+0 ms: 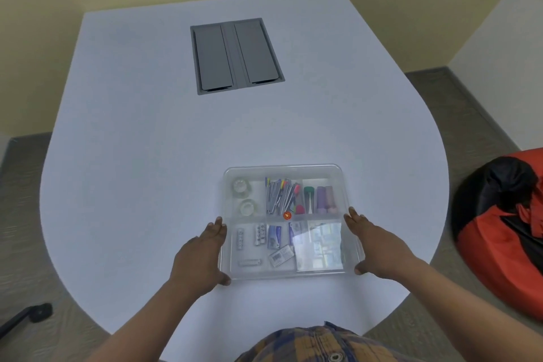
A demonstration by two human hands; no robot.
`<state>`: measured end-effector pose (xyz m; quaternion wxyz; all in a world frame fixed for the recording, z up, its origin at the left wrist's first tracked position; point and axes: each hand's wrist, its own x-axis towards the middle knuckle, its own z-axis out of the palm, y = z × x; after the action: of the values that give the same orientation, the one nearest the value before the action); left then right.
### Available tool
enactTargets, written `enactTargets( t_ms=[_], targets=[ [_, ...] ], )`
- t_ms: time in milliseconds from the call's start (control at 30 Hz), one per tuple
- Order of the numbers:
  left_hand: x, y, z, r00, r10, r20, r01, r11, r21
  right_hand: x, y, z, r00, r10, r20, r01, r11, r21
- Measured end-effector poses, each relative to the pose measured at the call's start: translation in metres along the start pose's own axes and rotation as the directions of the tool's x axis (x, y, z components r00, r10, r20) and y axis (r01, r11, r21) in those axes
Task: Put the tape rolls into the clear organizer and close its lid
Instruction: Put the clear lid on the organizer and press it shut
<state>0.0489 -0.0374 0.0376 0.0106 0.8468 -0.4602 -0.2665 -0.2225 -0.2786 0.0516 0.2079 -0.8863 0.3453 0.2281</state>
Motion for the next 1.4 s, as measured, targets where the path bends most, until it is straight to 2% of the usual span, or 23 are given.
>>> enactTargets(
  t_ms=[133, 367, 433, 533, 600, 633, 700, 767, 800, 833, 867, 933, 1033, 1133, 1233, 1267, 1333, 1367, 1400],
  targets=[
    [0.001, -0.001, -0.001, 0.999, -0.031, 0.017, 0.030, 0.999, 0.035, 0.000, -0.001, 0.000, 1.000, 0.013, 0.001, -0.013, 0.997, -0.076],
    [0.011, 0.009, -0.010, 0.996, -0.051, 0.071, 0.035, 0.975, 0.219, 0.006, -0.002, 0.000, 0.999, 0.013, 0.030, -0.009, 0.990, -0.144],
    [0.012, 0.008, -0.008, 0.994, -0.055, 0.094, 0.035, 0.979, 0.202, 0.007, 0.001, 0.001, 0.999, 0.012, 0.034, -0.009, 0.997, -0.078],
    [0.018, 0.004, -0.010, 0.991, -0.115, 0.073, 0.115, 0.993, 0.006, 0.013, 0.006, -0.003, 0.993, 0.091, -0.077, -0.071, 0.969, 0.239],
    [0.027, 0.002, -0.012, 0.981, -0.196, 0.010, 0.193, 0.957, -0.217, 0.020, 0.005, -0.005, 0.965, 0.219, -0.142, -0.125, 0.864, 0.487],
    [0.032, 0.003, -0.013, 0.970, -0.242, -0.016, 0.223, 0.916, -0.334, 0.025, 0.005, -0.006, 0.948, 0.293, -0.121, -0.168, 0.787, 0.594],
    [0.043, 0.004, -0.012, 0.941, -0.337, -0.034, 0.268, 0.801, -0.536, 0.033, 0.003, -0.006, 0.913, 0.407, 0.017, -0.255, 0.538, 0.803],
    [0.050, 0.004, -0.008, 0.911, -0.410, 0.035, 0.304, 0.614, -0.728, 0.036, -0.001, -0.004, 0.879, 0.444, 0.175, -0.304, 0.239, 0.922],
    [0.053, 0.003, -0.005, 0.892, -0.440, 0.101, 0.334, 0.495, -0.802, 0.037, -0.003, -0.003, 0.862, 0.454, 0.226, -0.329, 0.163, 0.930],
    [0.055, 0.003, -0.002, 0.866, -0.467, 0.179, 0.383, 0.390, -0.837, 0.038, -0.004, -0.001, 0.851, 0.460, 0.255, -0.351, 0.135, 0.926],
    [0.057, 0.001, 0.002, 0.840, -0.489, 0.236, 0.427, 0.327, -0.843, 0.039, -0.005, 0.001, 0.844, 0.467, 0.264, -0.358, 0.124, 0.925],
    [0.059, -0.002, 0.008, 0.819, -0.494, 0.291, 0.465, 0.275, -0.841, 0.042, -0.006, 0.003, 0.836, 0.487, 0.255, -0.356, 0.126, 0.926],
    [0.062, -0.012, 0.016, 0.835, -0.452, 0.315, 0.442, 0.208, -0.873, 0.046, -0.003, 0.004, 0.822, 0.509, 0.256, -0.376, 0.147, 0.915],
    [0.064, -0.019, 0.017, 0.842, -0.396, 0.366, 0.442, 0.119, -0.889, 0.048, 0.000, 0.006, 0.820, 0.504, 0.271, -0.380, 0.125, 0.916],
    [0.067, -0.017, 0.018, 0.838, -0.428, 0.337, 0.433, 0.146, -0.890, 0.051, 0.002, 0.006, 0.829, 0.503, 0.245, -0.368, 0.160, 0.916],
    [0.067, -0.017, 0.018, 0.836, -0.442, 0.325, 0.432, 0.164, -0.887, 0.053, 0.002, 0.007, 0.839, 0.503, 0.207, -0.360, 0.228, 0.905],
    [0.068, -0.015, 0.013, 0.851, -0.439, 0.288, 0.409, 0.208, -0.889, 0.056, 0.001, 0.009, 0.864, 0.497, 0.078, -0.339, 0.461, 0.820],
    [0.069, -0.014, 0.011, 0.874, -0.426, 0.234, 0.379, 0.295, -0.877, 0.058, -0.001, 0.010, 0.871, 0.491, 0.004, -0.332, 0.584, 0.740],
    [0.070, -0.014, 0.008, 0.900, -0.404, 0.161, 0.349, 0.448, -0.823, 0.059, -0.003, 0.011, 0.870, 0.489, -0.067, -0.329, 0.676, 0.660]
  ],
)
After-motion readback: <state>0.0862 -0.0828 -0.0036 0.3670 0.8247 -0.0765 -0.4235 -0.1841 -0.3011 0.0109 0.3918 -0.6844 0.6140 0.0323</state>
